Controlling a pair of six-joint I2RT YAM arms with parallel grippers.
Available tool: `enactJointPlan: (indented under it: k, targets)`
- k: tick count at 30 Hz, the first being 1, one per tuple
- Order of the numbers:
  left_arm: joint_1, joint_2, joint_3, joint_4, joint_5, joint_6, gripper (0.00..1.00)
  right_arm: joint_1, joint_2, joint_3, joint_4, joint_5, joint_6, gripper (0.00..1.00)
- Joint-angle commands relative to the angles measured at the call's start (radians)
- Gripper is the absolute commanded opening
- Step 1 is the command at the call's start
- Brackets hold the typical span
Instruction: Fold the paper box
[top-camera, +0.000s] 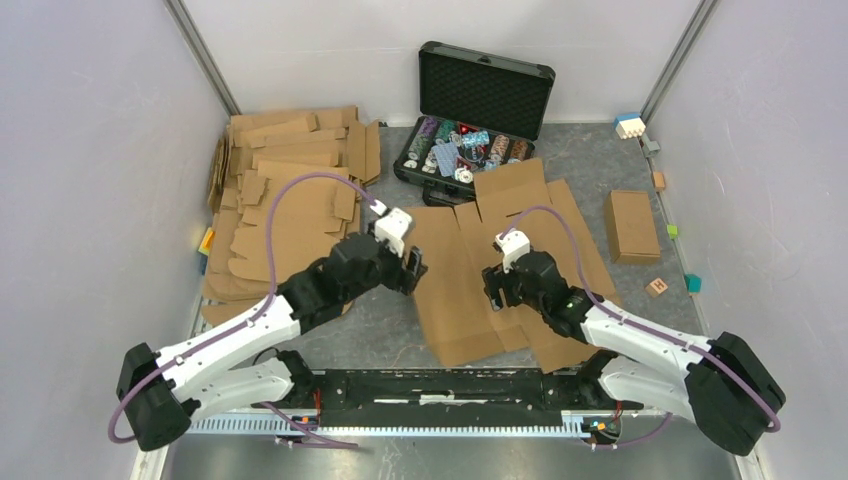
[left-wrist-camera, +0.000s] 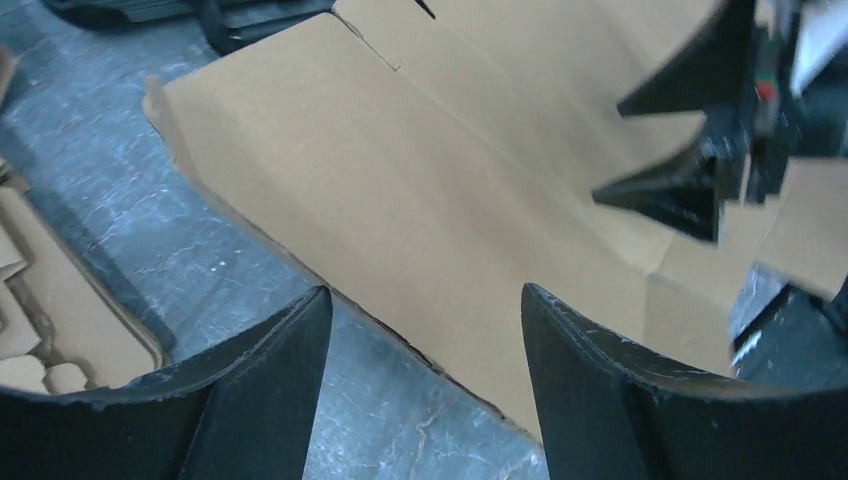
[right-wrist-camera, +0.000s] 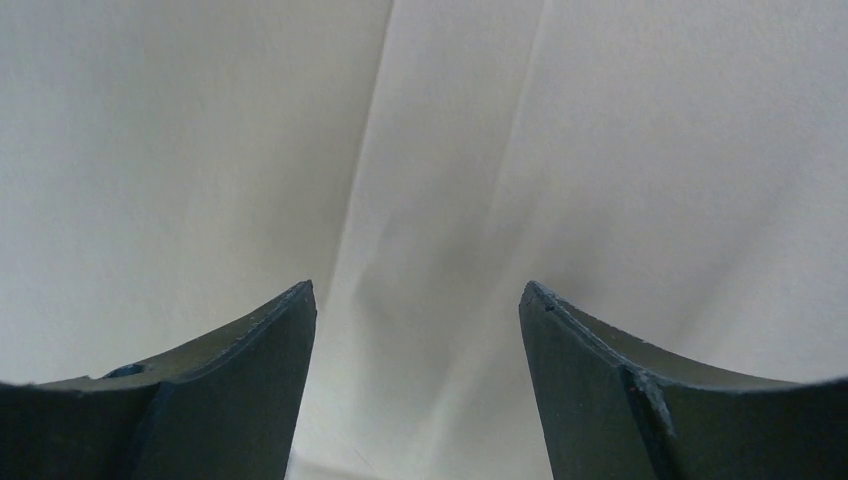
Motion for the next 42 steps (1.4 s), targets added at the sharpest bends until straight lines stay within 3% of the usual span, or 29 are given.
enactJointPlan:
  k: [1, 3, 5, 7, 10, 14, 18, 23, 26, 31, 35, 42]
  targets:
    - [-0.137, -0.014, -0.007, 0.004, -0.241, 0.130, 0.78, -0.066, -0.027, -0.040, 0.022, -0.093, 0.057, 0.79]
    - [-0.143, -0.011, 0.028, -0.086, -0.479, 0.072, 0.84, -0.094, -0.016, -0.059, 0.065, -0.158, 0.062, 0.78]
    - [-0.138, -0.016, 0.065, -0.177, -0.695, 0.004, 0.99, -0.112, 0.019, -0.059, 0.079, -0.218, 0.063, 0.78]
    - [-0.130, -0.039, 0.104, -0.232, -0.739, -0.027, 1.00, -0.124, 0.063, -0.055, 0.089, -0.258, 0.059, 0.78]
    - [-0.127, -0.097, 0.129, -0.224, -0.658, -0.030, 1.00, -0.149, 0.116, -0.058, 0.131, -0.323, 0.068, 0.78]
    - [-0.129, -0.152, 0.062, -0.045, -0.285, 0.064, 0.94, -0.156, 0.221, -0.019, 0.155, -0.383, 0.097, 0.78]
    - [-0.141, -0.095, 0.025, 0.032, -0.046, 0.102, 0.88, -0.154, 0.321, 0.004, 0.221, -0.420, 0.156, 0.77]
    - [-0.248, -0.040, -0.032, 0.121, 0.066, 0.210, 0.88, -0.141, 0.442, 0.076, 0.298, -0.523, 0.217, 0.75]
    - [-0.321, -0.013, -0.067, 0.180, 0.094, 0.272, 0.93, -0.141, 0.367, 0.090, 0.270, -0.506, 0.209, 0.79]
    - [-0.427, 0.111, -0.041, 0.213, 0.102, 0.368, 0.98, -0.157, 0.163, 0.115, 0.111, -0.435, 0.162, 0.98]
    - [-0.443, 0.212, 0.003, 0.213, 0.191, 0.393, 1.00, -0.182, 0.010, 0.138, -0.015, -0.339, 0.139, 0.98]
    - [-0.466, 0.411, 0.078, 0.215, 0.252, 0.419, 1.00, -0.288, -0.223, 0.105, -0.269, -0.005, 0.191, 0.98]
